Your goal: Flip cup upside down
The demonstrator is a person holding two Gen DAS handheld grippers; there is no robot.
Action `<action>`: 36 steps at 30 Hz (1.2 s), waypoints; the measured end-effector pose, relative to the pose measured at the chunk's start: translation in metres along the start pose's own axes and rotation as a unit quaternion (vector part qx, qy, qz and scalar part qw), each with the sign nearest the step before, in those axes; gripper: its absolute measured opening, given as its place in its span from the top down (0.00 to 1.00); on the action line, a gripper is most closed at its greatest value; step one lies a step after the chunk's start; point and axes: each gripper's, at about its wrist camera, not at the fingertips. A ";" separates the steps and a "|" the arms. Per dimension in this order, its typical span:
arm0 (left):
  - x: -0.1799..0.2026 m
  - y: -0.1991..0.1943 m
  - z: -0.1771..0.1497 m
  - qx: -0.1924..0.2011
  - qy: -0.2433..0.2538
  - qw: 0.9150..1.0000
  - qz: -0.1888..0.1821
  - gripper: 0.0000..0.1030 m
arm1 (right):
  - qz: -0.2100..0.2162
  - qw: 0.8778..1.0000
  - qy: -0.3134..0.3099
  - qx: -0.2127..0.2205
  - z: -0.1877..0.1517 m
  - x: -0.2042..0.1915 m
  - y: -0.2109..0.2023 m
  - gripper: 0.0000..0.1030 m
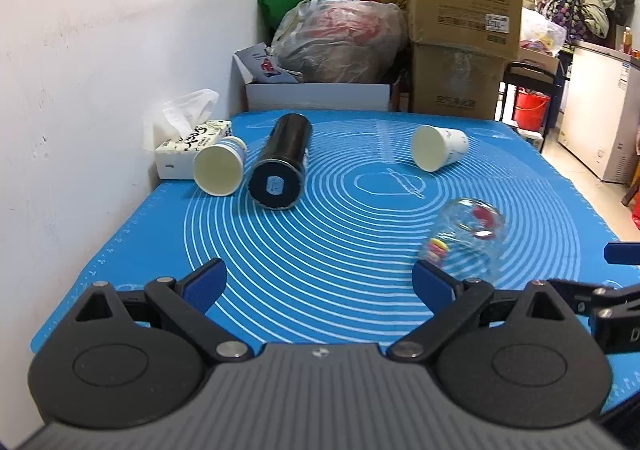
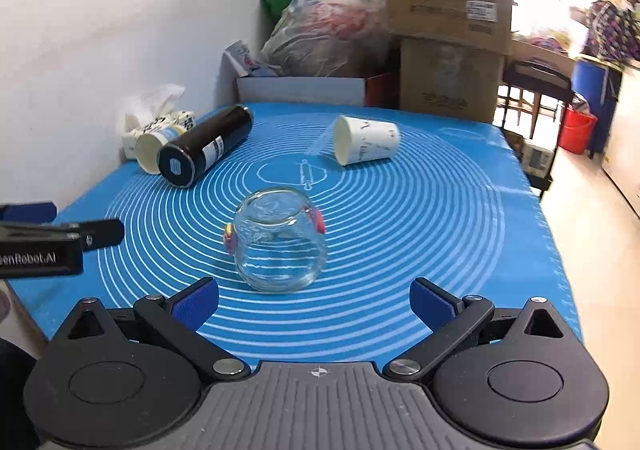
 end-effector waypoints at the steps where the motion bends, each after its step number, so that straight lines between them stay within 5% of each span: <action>1: 0.002 -0.004 -0.001 -0.002 0.000 1.000 -0.003 0.05 | -0.002 1.000 0.004 0.001 -0.001 0.001 -0.006 0.00; 13: 0.017 -0.039 -0.012 -0.007 0.020 0.999 -0.027 0.05 | -0.007 1.000 0.018 0.016 -0.019 0.000 -0.059 0.00; 36: 0.025 -0.057 -0.028 -0.012 0.032 0.999 -0.037 0.05 | -0.015 0.999 0.028 0.010 -0.035 0.001 -0.080 0.00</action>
Point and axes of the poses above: each gripper's, at about its wrist camera, not at the fingertips, and y roughly the way its jaws point, x to its right, z to its top
